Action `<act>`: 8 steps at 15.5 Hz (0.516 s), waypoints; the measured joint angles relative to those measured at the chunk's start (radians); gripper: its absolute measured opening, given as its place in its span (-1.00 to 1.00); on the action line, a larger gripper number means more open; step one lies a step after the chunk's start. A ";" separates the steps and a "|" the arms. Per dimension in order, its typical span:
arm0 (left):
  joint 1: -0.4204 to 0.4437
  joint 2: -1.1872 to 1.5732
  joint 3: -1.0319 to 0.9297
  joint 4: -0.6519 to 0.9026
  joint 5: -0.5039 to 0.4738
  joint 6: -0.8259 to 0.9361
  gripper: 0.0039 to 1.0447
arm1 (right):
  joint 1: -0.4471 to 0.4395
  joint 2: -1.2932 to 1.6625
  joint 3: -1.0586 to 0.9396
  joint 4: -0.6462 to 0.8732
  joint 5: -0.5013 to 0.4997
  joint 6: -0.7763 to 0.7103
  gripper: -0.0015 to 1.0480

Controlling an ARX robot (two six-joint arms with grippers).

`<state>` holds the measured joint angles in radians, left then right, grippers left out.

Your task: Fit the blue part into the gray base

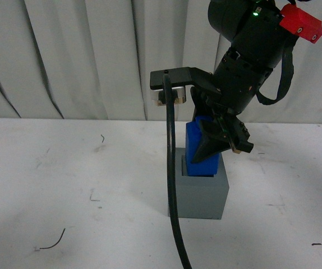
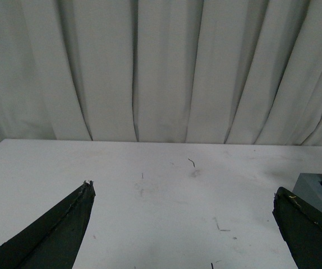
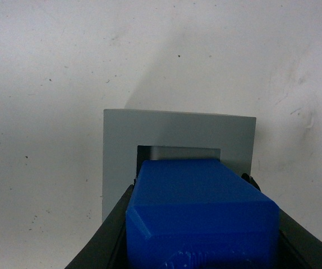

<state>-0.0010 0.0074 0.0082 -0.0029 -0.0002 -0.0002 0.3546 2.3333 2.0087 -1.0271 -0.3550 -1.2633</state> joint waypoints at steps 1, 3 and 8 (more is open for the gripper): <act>0.000 0.000 0.000 0.000 0.000 0.000 0.88 | 0.005 0.000 -0.002 0.010 -0.003 0.021 -0.10; 0.000 0.000 0.000 0.000 0.000 0.000 0.88 | 0.007 0.000 -0.003 0.017 -0.005 0.053 -0.10; 0.000 0.000 0.000 0.000 0.000 0.000 0.88 | 0.014 -0.001 -0.015 0.038 -0.009 0.091 -0.10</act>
<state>-0.0010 0.0074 0.0082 -0.0029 -0.0002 -0.0002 0.3687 2.3325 1.9938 -0.9894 -0.3641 -1.1725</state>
